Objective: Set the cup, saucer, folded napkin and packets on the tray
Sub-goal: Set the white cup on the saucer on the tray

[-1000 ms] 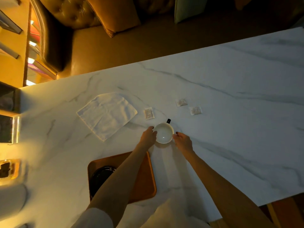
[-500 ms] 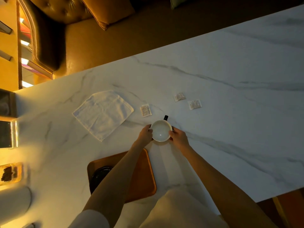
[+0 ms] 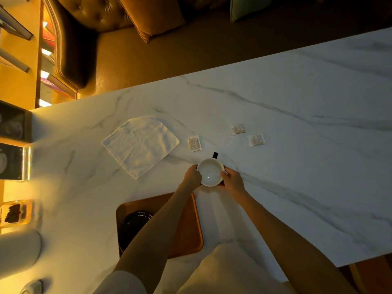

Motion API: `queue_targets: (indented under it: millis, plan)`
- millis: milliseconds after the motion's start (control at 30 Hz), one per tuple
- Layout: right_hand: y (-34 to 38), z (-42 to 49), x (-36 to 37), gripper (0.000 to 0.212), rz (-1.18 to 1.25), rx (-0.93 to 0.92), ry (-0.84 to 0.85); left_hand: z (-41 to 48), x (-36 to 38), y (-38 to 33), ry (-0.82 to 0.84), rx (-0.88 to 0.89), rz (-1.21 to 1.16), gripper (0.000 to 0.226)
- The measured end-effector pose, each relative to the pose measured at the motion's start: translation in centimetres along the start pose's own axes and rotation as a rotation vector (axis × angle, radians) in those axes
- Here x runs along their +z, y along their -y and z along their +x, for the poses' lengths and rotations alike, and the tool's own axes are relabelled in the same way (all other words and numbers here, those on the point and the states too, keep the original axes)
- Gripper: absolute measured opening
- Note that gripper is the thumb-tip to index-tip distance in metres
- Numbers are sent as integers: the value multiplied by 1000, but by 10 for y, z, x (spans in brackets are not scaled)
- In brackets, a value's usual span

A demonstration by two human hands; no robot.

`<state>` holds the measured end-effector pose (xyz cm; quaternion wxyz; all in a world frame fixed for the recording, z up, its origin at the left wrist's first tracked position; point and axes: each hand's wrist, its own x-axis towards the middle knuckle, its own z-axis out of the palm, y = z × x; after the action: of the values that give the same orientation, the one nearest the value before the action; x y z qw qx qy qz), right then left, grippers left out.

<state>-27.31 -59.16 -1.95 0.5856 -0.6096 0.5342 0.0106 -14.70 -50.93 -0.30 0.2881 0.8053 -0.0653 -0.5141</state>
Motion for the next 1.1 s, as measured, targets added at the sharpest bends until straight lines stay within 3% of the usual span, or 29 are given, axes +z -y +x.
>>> queue_targets:
  millis: [333,700,1100]
  plan:
    - [10,-60,39,38,98,-73,115,-65,-44,64,-51,74,-120,39]
    - [1,-169,134,42,350,96,571,-154,-115,197,-186,62,-336,38]
    - [-44,-240,226,47,359,167,475,-196,-151,308,-85,-20,-560,42]
